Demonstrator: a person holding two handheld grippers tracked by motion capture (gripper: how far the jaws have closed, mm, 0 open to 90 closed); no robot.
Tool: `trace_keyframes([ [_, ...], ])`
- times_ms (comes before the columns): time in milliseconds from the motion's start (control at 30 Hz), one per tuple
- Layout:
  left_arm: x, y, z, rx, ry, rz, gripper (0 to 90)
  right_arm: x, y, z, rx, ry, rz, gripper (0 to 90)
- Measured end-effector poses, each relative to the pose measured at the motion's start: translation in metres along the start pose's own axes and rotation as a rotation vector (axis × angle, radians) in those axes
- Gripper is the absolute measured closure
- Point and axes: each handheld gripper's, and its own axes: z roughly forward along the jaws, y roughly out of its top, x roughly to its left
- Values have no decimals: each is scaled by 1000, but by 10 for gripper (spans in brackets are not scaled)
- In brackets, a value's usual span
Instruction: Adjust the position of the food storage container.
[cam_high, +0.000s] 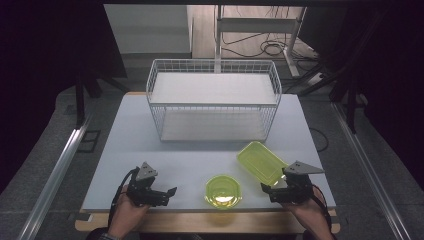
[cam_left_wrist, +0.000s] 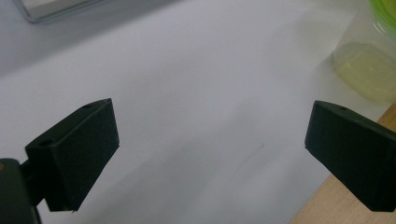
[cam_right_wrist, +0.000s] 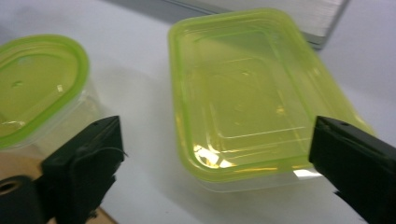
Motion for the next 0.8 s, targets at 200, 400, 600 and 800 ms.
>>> trace_keyframes([
  [200, -4, 0, 2, 1, -17, 30, 32, -4, -1, -1, -5, -19, 37, 187],
  [400, -9, 1, 3, 2, -28, 75, 99, -6, -1, -1, -7, -9, 44, 277],
  [600, -18, 7, -1, -29, -93, 90, 268, -7, -1, -1, -3, 0, 42, 337],
  [800, -30, 15, -2, -34, -157, 93, 502, -7, -2, 0, 6, 12, 25, 359],
])
